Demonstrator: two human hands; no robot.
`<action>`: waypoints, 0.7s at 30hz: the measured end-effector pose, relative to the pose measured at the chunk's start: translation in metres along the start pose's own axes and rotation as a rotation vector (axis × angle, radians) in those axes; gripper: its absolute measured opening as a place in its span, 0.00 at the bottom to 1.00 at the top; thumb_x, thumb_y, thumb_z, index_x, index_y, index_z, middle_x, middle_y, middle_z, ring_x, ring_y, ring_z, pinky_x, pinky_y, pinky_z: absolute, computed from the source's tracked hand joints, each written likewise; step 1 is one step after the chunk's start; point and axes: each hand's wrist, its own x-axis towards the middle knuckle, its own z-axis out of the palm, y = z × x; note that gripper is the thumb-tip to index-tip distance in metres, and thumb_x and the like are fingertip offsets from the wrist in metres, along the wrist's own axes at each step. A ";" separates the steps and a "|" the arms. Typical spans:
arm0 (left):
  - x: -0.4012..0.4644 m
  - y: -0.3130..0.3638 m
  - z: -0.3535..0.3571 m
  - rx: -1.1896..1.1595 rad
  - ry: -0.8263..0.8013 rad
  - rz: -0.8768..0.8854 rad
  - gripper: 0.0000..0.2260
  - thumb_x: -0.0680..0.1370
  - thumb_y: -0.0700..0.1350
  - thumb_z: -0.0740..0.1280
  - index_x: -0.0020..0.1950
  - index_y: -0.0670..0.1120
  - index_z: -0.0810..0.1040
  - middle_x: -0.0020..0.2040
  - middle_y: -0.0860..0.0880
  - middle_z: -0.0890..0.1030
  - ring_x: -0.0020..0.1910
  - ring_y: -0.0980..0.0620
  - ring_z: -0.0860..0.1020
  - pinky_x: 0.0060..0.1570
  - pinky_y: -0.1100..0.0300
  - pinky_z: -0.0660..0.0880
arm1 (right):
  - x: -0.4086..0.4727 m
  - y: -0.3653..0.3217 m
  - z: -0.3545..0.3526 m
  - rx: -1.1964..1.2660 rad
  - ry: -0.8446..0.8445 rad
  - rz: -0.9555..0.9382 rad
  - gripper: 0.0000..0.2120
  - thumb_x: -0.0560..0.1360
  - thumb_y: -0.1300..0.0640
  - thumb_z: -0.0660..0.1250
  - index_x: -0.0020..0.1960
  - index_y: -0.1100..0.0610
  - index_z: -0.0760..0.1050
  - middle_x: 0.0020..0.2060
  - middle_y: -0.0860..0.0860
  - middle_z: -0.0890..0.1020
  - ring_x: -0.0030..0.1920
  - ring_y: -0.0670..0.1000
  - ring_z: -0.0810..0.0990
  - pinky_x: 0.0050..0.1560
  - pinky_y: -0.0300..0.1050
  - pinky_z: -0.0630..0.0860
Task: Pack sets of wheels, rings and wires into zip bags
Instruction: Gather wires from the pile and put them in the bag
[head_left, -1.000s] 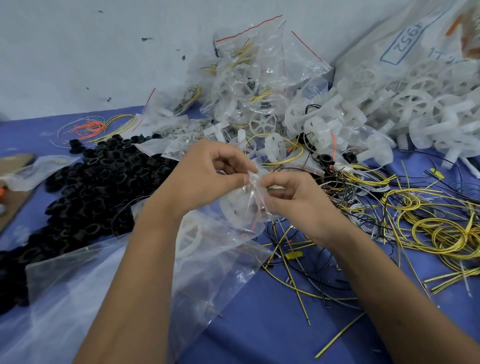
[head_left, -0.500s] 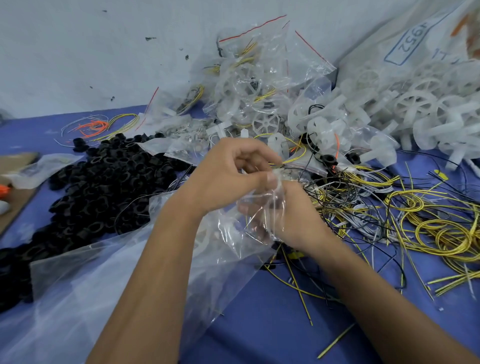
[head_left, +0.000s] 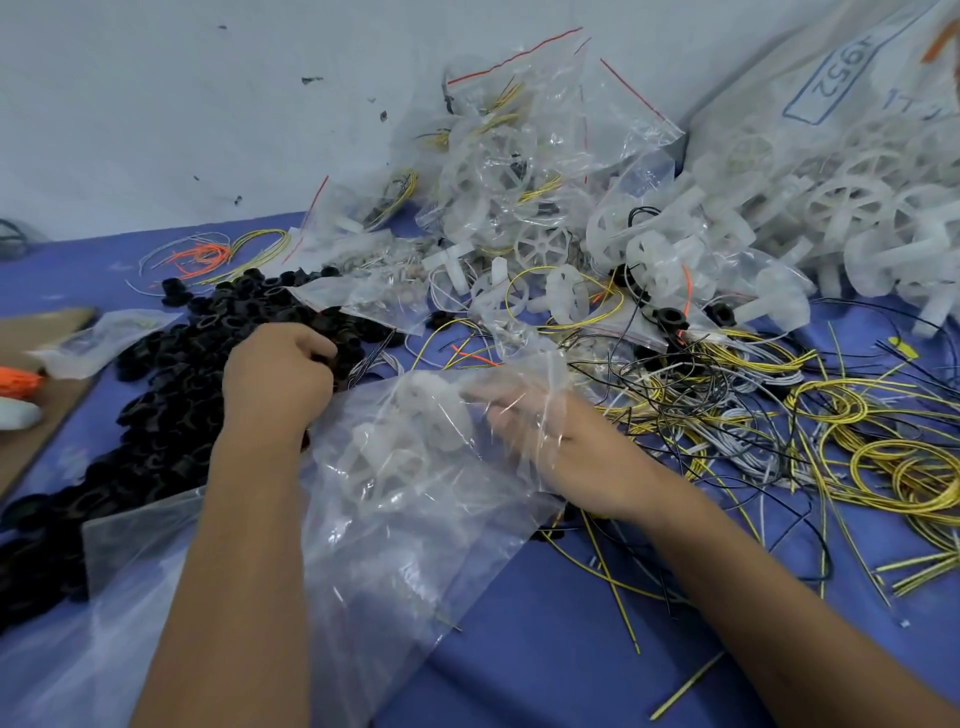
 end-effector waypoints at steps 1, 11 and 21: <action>0.001 -0.003 0.001 0.013 -0.037 -0.023 0.15 0.76 0.33 0.69 0.53 0.51 0.85 0.56 0.46 0.84 0.56 0.44 0.80 0.55 0.56 0.74 | -0.001 -0.001 0.001 0.034 -0.040 0.000 0.14 0.84 0.63 0.60 0.66 0.60 0.79 0.64 0.49 0.81 0.66 0.44 0.77 0.70 0.42 0.71; -0.006 0.003 0.019 0.024 -0.046 0.029 0.13 0.72 0.33 0.75 0.51 0.49 0.87 0.52 0.46 0.85 0.53 0.44 0.82 0.56 0.51 0.79 | 0.001 0.009 -0.006 0.093 0.253 0.123 0.11 0.79 0.63 0.70 0.44 0.51 0.87 0.37 0.45 0.86 0.38 0.43 0.84 0.39 0.40 0.78; -0.008 0.002 0.012 -0.018 0.025 -0.079 0.09 0.74 0.34 0.75 0.49 0.47 0.86 0.51 0.46 0.86 0.53 0.42 0.83 0.57 0.49 0.80 | 0.003 0.013 -0.012 0.202 0.527 0.237 0.08 0.79 0.59 0.69 0.46 0.51 0.86 0.39 0.49 0.88 0.42 0.54 0.87 0.45 0.57 0.83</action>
